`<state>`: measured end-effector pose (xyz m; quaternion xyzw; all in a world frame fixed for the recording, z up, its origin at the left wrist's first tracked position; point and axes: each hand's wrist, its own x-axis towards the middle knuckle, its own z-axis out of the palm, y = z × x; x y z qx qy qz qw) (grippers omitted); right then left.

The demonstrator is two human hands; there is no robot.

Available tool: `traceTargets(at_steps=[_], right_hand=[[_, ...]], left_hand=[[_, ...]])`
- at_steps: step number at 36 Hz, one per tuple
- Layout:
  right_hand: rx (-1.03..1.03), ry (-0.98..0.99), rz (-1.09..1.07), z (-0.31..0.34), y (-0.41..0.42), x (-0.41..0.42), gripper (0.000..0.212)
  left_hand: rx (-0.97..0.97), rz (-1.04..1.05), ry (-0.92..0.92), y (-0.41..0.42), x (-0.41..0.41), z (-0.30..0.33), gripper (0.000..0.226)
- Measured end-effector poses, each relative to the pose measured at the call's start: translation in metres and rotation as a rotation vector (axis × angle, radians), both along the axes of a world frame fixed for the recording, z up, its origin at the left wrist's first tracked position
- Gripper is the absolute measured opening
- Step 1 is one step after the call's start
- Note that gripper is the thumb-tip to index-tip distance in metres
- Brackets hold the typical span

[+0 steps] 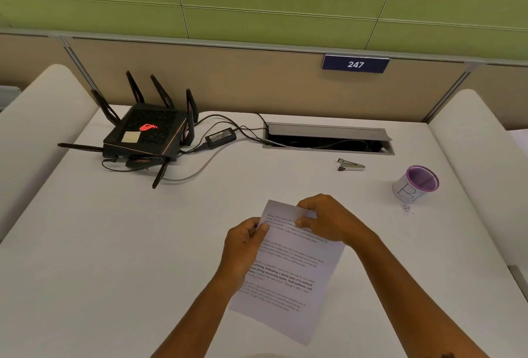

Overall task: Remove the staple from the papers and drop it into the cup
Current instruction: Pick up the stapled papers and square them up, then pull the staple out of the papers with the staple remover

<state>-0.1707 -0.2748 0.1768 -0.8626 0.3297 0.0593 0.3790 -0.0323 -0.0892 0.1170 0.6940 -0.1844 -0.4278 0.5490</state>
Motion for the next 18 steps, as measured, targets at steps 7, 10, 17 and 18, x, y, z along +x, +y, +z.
traceTargets(at_steps=[7, 10, 17, 18], right_hand=[[0.036, 0.008, -0.009, -0.017, -0.021, 0.003, 0.018], [0.073, -0.012, -0.096, -0.026, -0.041, 0.003, 0.026], [-0.074, -0.031, -0.446, -0.063, -0.116, -0.005, 0.028], [-0.105, -0.016, -0.467, -0.068, -0.126, -0.007, 0.032]], left_hand=[[-0.006, 0.042, 0.03, -0.018, 0.003, -0.014, 0.017], [0.007, 0.045, 0.028, -0.025, 0.007, -0.023, 0.016], [0.044, 0.051, 0.037, -0.041, 0.017, -0.045, 0.017], [0.045, 0.053, 0.041, -0.043, 0.017, -0.047, 0.017]])
